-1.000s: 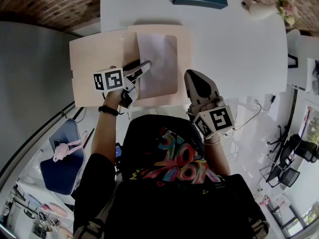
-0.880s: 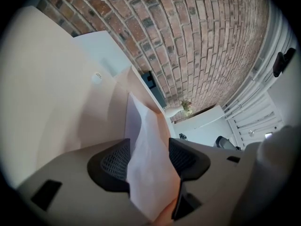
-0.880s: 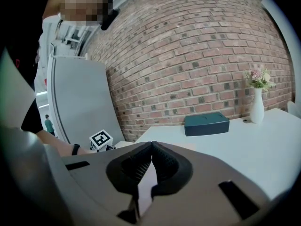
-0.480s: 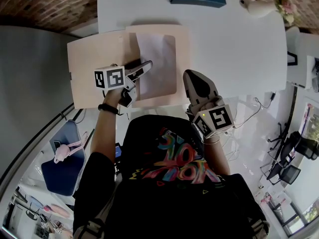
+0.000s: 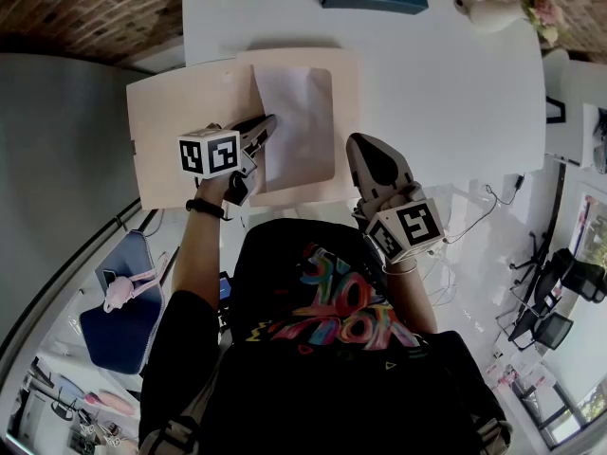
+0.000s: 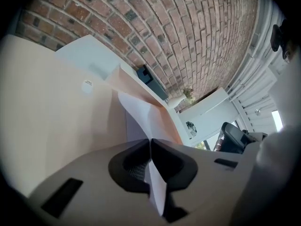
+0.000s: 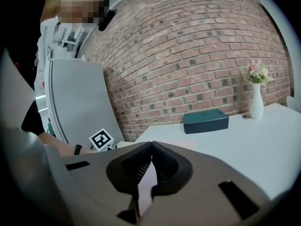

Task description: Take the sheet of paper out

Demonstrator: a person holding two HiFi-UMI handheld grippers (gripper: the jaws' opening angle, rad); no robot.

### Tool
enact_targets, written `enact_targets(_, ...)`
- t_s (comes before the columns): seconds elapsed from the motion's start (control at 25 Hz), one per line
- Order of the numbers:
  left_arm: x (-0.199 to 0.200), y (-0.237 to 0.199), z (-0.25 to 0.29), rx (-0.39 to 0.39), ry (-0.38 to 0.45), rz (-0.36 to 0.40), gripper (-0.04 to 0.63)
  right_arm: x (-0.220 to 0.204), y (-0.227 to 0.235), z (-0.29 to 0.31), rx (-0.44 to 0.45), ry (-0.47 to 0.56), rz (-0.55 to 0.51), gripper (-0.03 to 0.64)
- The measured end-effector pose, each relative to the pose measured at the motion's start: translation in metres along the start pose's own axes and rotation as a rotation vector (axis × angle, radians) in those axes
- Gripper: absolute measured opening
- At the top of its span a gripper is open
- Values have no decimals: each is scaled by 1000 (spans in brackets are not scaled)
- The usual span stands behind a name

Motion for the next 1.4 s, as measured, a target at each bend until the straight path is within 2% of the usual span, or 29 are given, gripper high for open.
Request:
enact_targets(0.52,1,0,-6,-25,35,-44,25,2,0,1,7,-1,1,18)
enact_targets(0.84,2,1,-26,-24,91,-50,25,9,-4,6,39,1,-29,18)
enact_targets(1.4,-15,-11,-110,58,294,-68,25,28,-39,36,193,15,-102,18)
Point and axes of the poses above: the fingertips, and each gripper's own axes: z forward along the fingers, y to its right, x out of its top, the point moved 9 cm from there along -z, backward along the fingers, and after that the axes turned 11 degrees about -z, right-handed, at the moved point
